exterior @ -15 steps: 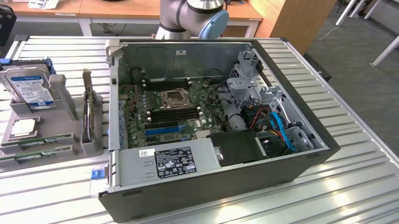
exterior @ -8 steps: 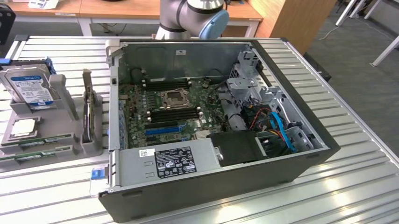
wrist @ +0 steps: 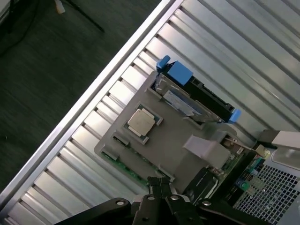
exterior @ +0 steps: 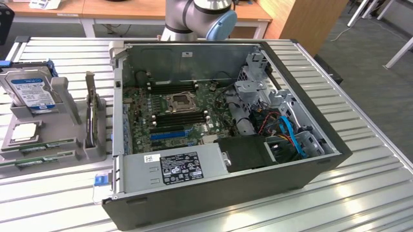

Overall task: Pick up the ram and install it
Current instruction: 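Pick up the ram and move it above insertion slot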

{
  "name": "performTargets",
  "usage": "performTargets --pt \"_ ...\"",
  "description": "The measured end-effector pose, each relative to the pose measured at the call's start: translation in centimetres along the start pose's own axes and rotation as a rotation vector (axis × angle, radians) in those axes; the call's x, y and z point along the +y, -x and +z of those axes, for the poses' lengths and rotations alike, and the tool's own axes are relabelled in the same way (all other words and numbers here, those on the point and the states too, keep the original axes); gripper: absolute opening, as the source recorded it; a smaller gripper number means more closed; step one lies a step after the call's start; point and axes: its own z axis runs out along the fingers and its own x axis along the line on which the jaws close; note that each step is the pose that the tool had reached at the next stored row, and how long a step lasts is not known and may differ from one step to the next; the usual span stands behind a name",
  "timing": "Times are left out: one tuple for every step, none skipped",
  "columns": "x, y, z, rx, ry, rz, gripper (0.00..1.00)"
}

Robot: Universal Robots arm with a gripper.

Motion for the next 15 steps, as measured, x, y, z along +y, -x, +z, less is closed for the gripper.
performTargets --pt "0.0 0.0 0.0 0.0008 0.0004 -0.018 0.1" --pt "0.0 0.0 0.0 0.0016 0.0008 -0.034 0.1" --pt "0.0 0.0 0.0 0.0024 0.0012 -0.051 0.1" --pt "0.0 0.0 0.0 0.0031 0.0016 -0.067 0.1" --pt "0.0 0.0 0.0 0.0037 0.002 -0.083 0.1" --pt "0.0 0.0 0.0 0.0046 0.0023 -0.1 0.1" --pt "0.0 0.0 -0.01 0.0053 0.0028 -0.116 0.1" --pt "0.0 0.0 0.0 0.0061 0.0032 -0.134 0.1" --pt "0.0 0.0 0.0 0.0068 0.0036 -0.151 0.1" --pt "0.0 0.0 0.0 0.0076 0.0039 -0.167 0.1" --pt "0.0 0.0 0.0 0.0083 0.0043 -0.184 0.1" --pt "0.0 0.0 0.0 0.0091 0.0047 -0.202 0.1" --pt "0.0 0.0 0.0 0.0099 0.0051 -0.22 0.1" --pt "0.0 0.0 0.0 0.0108 0.0056 -0.238 0.1" --pt "0.0 0.0 -0.01 0.0117 0.0061 -0.256 0.1"
